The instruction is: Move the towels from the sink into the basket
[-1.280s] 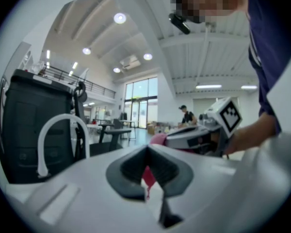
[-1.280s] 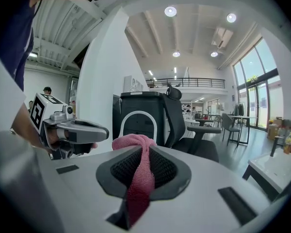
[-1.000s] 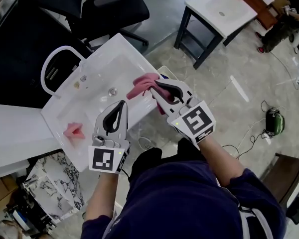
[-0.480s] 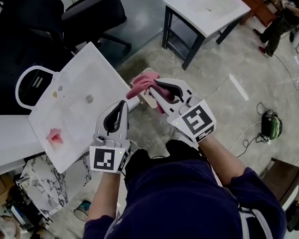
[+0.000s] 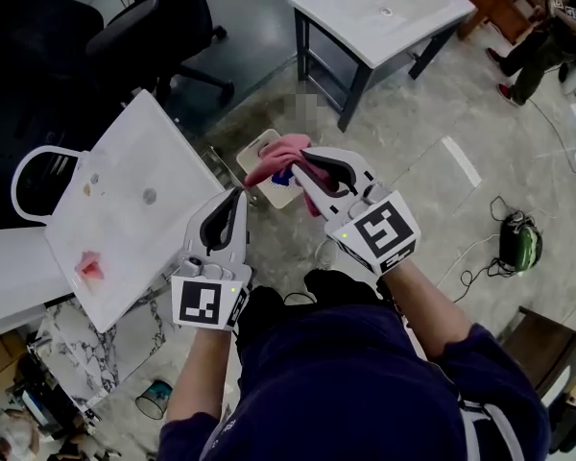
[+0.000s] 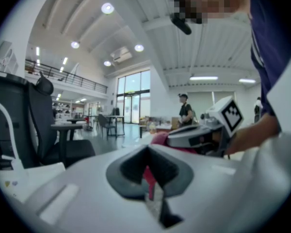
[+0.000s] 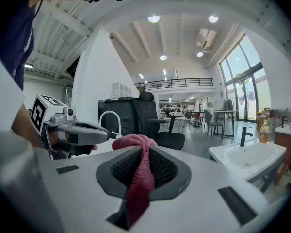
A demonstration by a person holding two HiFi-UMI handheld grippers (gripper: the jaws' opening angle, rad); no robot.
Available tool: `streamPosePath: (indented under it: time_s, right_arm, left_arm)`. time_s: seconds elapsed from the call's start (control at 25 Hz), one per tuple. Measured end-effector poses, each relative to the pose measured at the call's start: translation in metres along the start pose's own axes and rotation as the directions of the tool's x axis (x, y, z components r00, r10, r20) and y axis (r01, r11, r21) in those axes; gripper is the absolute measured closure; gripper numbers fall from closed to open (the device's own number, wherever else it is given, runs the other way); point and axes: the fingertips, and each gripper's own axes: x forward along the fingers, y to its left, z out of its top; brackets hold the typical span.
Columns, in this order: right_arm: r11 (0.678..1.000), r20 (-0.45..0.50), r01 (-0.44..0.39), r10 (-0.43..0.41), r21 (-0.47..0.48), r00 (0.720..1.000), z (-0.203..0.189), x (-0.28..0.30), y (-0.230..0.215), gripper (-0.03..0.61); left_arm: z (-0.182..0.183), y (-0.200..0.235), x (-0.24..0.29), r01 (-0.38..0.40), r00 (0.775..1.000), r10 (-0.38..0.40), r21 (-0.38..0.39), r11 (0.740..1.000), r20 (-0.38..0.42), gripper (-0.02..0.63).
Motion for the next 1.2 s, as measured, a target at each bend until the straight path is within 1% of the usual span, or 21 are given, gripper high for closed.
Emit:
streamPosePath:
  time_s: [0.32, 0.68, 0.92, 1.2]
  right_arm:
    - [1.000, -0.004, 0.020, -0.020, 0.007, 1.000, -0.005, -0.019, -0.025, 0.532]
    - [0.999, -0.044, 0.031, -0.031, 0.014, 0.999, -0.020, -0.022, -0.036, 0.532]
    - [0.999, -0.073, 0.032, -0.031, 0.017, 0.997, -0.025, -0.011, -0.044, 0.532]
    - [0.999, -0.102, 0.051, -0.050, 0.012, 0.994, -0.026, 0.025, -0.050, 0.532]
  left_arm:
    - [0.004, -0.019, 0.020, 0.012, 1.000, -0.012, -0.006, 1.000, -0.006, 0.611]
    - [-0.009, -0.023, 0.029, 0.024, 0.999, -0.025, -0.034, 0.999, -0.022, 0.611]
    - [-0.016, -0.013, 0.039, 0.030, 0.999, -0.032, -0.061, 0.998, -0.027, 0.611]
    - [-0.021, 0.026, 0.051, 0.052, 0.998, -0.054, -0.080, 0.995, -0.024, 0.611]
